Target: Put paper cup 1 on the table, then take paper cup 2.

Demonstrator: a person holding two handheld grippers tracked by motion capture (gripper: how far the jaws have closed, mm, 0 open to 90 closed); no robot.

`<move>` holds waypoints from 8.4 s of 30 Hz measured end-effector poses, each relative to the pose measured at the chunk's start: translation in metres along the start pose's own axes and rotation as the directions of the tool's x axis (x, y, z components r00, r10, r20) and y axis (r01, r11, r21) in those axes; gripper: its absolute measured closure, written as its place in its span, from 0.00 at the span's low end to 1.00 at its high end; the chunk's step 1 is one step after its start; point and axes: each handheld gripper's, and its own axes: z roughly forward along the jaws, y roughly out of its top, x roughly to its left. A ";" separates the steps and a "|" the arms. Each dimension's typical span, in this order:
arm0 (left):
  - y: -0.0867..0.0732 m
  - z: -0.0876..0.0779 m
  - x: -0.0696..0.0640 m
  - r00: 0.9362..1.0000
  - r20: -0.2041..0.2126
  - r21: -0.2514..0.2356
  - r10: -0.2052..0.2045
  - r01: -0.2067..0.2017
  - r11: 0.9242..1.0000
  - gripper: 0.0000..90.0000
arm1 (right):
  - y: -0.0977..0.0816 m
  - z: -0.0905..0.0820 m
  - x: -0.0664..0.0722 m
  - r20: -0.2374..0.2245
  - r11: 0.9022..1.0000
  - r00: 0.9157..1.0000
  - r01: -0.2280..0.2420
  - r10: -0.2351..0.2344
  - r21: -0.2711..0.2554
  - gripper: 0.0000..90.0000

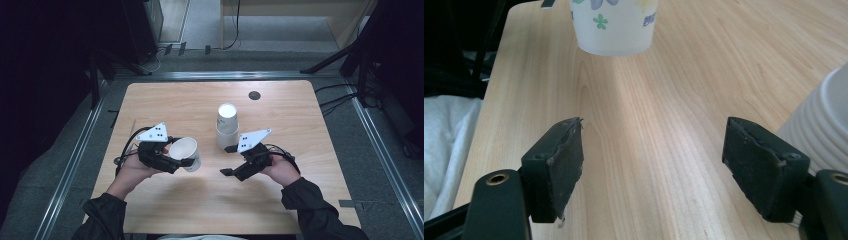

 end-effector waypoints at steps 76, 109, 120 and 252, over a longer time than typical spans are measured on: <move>-0.060 -0.004 0.132 0.913 -0.367 0.112 -0.178 0.233 0.966 0.25 | -0.044 -0.038 -0.016 0.225 0.991 0.967 -0.130 0.121 0.026 0.26; -0.061 0.004 0.134 0.908 -0.365 0.155 -0.205 0.276 0.949 0.04 | -0.044 -0.035 -0.016 0.229 0.993 0.968 -0.114 0.102 0.040 0.26; -0.047 -0.013 0.129 0.921 -0.324 0.129 -0.217 0.270 0.954 0.04 | -0.039 -0.042 -0.020 0.223 0.989 0.965 -0.145 0.138 0.014 0.19; -0.007 0.035 -0.007 0.999 -0.024 0.258 -0.035 0.040 0.965 0.09 | 0.132 -0.071 -0.080 0.207 0.995 0.978 -0.029 0.008 0.097 0.39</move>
